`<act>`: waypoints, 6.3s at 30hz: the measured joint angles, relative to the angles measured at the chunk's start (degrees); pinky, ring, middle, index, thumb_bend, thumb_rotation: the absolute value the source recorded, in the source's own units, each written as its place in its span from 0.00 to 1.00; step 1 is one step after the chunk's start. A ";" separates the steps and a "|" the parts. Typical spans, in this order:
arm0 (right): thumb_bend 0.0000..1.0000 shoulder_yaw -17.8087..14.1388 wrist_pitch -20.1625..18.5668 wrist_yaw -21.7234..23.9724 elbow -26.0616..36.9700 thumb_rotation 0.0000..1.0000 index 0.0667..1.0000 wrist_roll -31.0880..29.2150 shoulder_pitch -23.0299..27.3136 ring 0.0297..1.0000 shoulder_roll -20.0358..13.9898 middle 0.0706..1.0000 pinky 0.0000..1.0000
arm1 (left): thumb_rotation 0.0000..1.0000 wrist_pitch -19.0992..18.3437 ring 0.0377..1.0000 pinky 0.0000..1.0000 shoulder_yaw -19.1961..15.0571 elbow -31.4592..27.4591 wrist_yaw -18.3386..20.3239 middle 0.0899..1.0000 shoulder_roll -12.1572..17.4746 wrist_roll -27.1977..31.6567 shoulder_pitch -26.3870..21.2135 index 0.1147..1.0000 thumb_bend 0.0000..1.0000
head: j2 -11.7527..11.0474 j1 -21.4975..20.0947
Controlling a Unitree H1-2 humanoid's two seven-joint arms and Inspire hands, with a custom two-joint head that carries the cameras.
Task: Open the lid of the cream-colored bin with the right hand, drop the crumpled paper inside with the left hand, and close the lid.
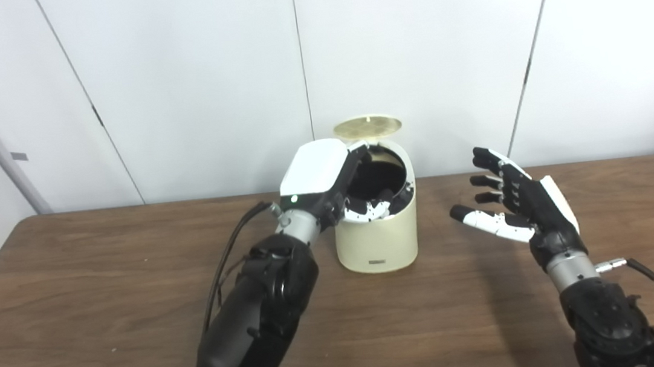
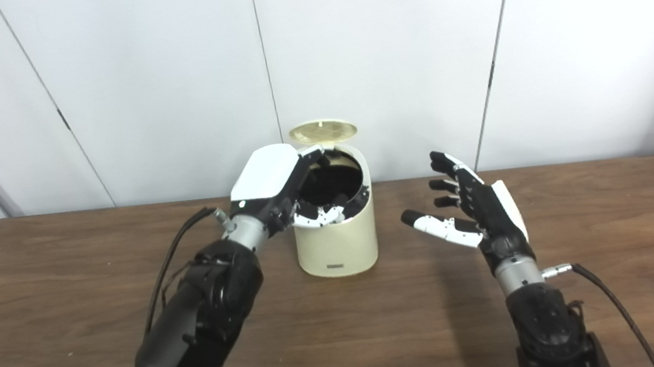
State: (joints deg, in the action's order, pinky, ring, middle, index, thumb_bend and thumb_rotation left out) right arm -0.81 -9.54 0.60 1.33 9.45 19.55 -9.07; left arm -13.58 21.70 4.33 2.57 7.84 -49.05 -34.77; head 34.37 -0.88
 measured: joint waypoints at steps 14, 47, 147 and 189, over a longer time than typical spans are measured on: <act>0.67 -0.43 -0.15 -0.15 0.00 0.35 0.87 -0.62 -0.04 0.82 0.03 0.89 0.70 | 0.00 9.24 0.38 0.33 -13.90 -2.56 -7.31 0.40 -2.67 18.78 6.62 0.47 0.51 | -0.44 -0.18; 0.65 0.14 3.87 0.29 -1.21 0.50 0.88 -1.45 -0.24 0.83 -1.90 0.91 0.69 | 0.07 7.86 0.53 0.44 -30.75 -2.92 0.24 0.60 -0.65 53.74 20.20 0.43 0.50 | -4.48 -4.39; 0.71 19.91 11.63 26.61 2.05 0.62 0.71 22.36 19.00 0.89 -14.90 0.74 0.83 | 0.07 9.99 0.52 0.44 -28.57 -2.39 -2.03 0.58 -1.78 53.47 21.03 0.43 0.50 | -1.67 -0.97; 0.68 26.29 21.54 19.73 -3.53 0.67 0.63 28.36 21.98 0.83 -17.22 0.66 0.95 | 0.06 7.80 0.51 0.42 -29.08 -4.22 -2.25 0.56 -2.20 54.07 21.34 0.43 0.50 | 0.79 0.09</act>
State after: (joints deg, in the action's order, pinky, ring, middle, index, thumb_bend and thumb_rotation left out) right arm 25.47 12.00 20.33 -2.20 37.81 41.54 -26.29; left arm -5.78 -7.39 0.11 0.32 5.64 5.01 -13.43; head 35.16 -0.79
